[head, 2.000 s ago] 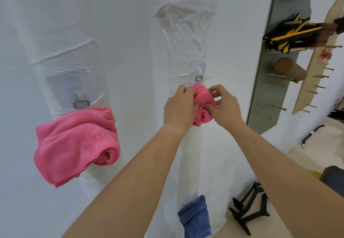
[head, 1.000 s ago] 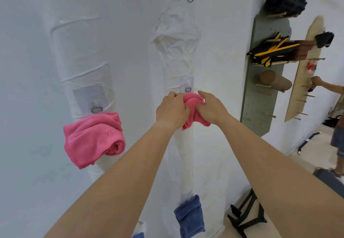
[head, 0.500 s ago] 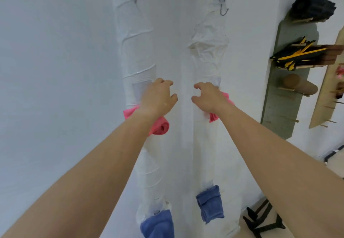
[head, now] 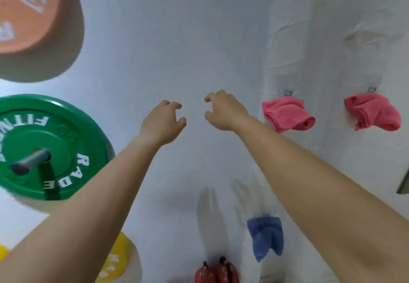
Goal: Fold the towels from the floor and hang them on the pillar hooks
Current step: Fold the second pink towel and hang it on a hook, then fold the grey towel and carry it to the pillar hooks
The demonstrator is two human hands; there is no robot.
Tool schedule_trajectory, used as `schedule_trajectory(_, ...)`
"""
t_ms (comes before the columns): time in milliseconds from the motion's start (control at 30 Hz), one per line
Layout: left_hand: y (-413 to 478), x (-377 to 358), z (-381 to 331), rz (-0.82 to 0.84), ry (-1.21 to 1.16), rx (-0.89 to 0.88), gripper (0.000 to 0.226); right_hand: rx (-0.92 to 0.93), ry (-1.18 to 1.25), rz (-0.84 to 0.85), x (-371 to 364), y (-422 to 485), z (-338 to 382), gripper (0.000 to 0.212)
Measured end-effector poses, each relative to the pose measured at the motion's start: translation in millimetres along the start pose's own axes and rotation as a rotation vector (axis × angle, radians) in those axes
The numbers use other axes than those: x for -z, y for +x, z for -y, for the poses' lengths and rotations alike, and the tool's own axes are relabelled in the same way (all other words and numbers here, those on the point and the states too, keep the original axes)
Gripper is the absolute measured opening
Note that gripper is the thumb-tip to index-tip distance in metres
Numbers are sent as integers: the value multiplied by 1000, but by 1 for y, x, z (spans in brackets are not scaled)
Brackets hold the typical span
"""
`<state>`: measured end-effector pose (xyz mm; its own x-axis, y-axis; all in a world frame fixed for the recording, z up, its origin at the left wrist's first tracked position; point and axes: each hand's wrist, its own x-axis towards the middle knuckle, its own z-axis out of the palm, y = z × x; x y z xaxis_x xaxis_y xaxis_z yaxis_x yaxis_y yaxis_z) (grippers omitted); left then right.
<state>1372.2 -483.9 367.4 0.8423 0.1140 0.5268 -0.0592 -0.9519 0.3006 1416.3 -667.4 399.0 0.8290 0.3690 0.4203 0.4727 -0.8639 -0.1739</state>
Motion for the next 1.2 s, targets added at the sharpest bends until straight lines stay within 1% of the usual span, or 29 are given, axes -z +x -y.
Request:
schedule_trajectory(133, -56, 28, 96, 36, 58, 144, 51, 137, -32, 113, -57, -7, 95, 51)
schedule_trajectory(300, -146, 47, 210, 115, 113, 335, 50, 284, -7, 261, -134, -32, 201, 51)
schedule_trajectory(400, -204, 52, 264, 181, 131, 462, 52, 372, 14, 353, -180, -57, 259, 50)
schedule_trajectory(500, -257, 55, 305, 223, 135, 588, 52, 459, 29, 435, -220, -84, 308, 50)
schedule_trajectory(633, -331, 55, 347, 259, 142, 753, 53, 551, 78, 563, -274, -120, 361, 51)
schedule_trajectory(700, -374, 55, 364, 288, 163, 839, 49, 604, 102, 634, -303, -142, 385, 54)
schedule_trajectory(867, -480, 54, 387, 356, 185, 1076, 45, 752, 123, 822, -366, -207, 446, 55)
schedule_trajectory(1033, -583, 63, 397, 399, 181, 1263, 47, 864, 120, 963, -398, -279, 505, 52)
schedule_trajectory(1200, -679, 74, 420, 441, 154, 1381, 50, 935, 108, 1071, -431, -357, 554, 53)
